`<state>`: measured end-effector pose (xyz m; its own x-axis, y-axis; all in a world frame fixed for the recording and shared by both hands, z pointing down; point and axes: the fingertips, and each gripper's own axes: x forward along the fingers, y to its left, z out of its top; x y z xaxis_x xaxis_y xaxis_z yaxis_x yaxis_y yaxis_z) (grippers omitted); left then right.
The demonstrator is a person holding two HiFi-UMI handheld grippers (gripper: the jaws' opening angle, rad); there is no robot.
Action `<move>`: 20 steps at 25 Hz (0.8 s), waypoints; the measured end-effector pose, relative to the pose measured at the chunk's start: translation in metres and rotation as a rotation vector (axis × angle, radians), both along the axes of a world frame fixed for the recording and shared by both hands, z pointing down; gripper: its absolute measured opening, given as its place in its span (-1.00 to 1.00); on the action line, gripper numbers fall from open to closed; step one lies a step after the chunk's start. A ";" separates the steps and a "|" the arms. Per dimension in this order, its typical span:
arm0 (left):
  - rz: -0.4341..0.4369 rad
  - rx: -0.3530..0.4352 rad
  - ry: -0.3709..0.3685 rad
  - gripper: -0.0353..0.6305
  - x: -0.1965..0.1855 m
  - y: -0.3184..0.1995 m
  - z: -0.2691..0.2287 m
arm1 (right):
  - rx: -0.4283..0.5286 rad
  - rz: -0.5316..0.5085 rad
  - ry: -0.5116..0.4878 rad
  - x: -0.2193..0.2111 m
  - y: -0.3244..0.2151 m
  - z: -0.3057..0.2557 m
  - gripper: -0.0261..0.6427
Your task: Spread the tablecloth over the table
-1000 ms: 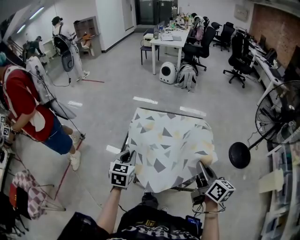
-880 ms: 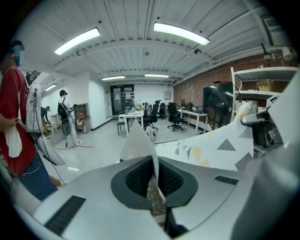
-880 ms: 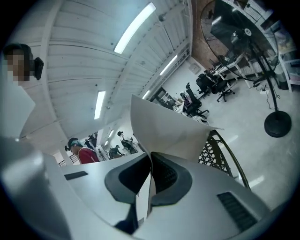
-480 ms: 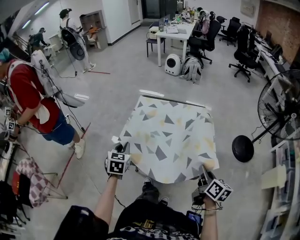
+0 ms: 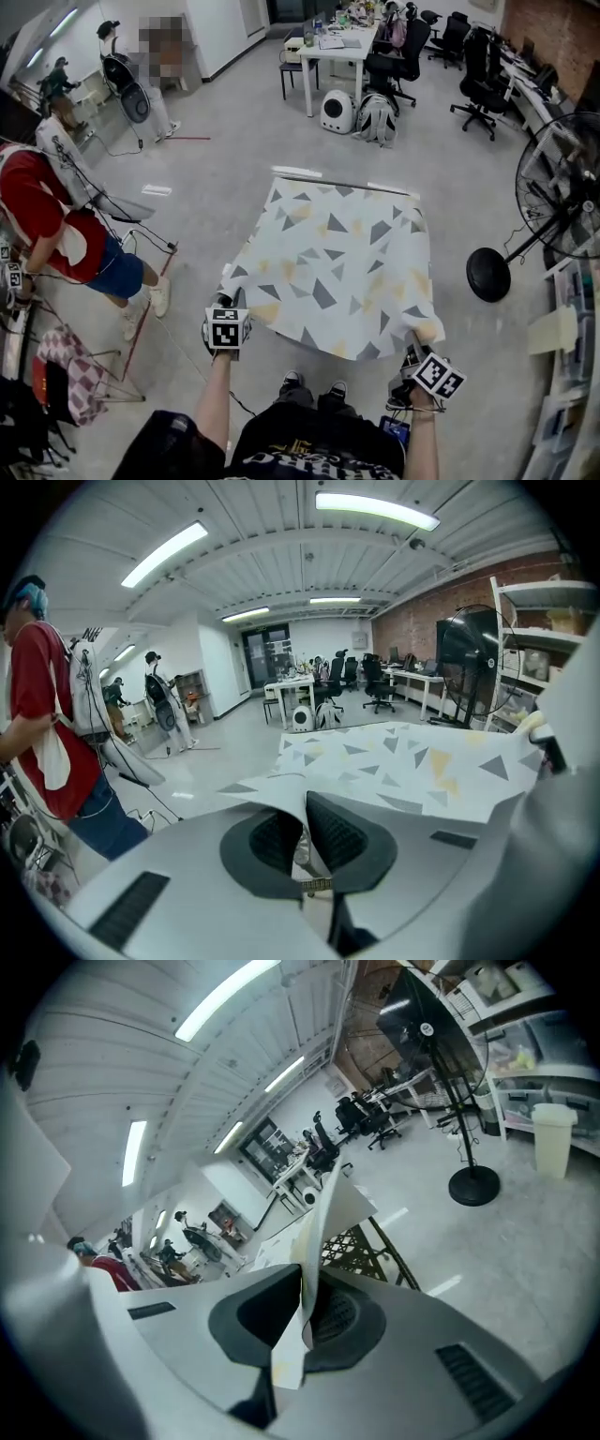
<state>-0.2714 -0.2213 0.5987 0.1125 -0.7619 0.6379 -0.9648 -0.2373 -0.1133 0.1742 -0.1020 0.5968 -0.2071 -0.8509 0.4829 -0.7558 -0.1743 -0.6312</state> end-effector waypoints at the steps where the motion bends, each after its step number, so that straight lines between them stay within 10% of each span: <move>1: -0.005 -0.013 0.006 -0.82 -0.005 0.004 0.008 | -0.019 0.026 0.012 0.005 0.002 0.006 -0.86; 11: -0.102 -0.065 0.127 -0.77 -0.019 0.035 0.092 | -0.155 0.194 0.094 0.052 0.018 0.095 -0.86; 20: 0.002 -0.117 0.014 -0.73 0.001 0.043 0.147 | -0.215 0.209 0.215 0.040 0.022 0.149 -0.86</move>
<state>-0.2706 -0.1786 0.7459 0.1231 -0.6823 0.7206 -0.9657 -0.2497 -0.0716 0.2141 -0.0798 0.7455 0.0860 -0.7383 0.6690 -0.8012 -0.4504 -0.3941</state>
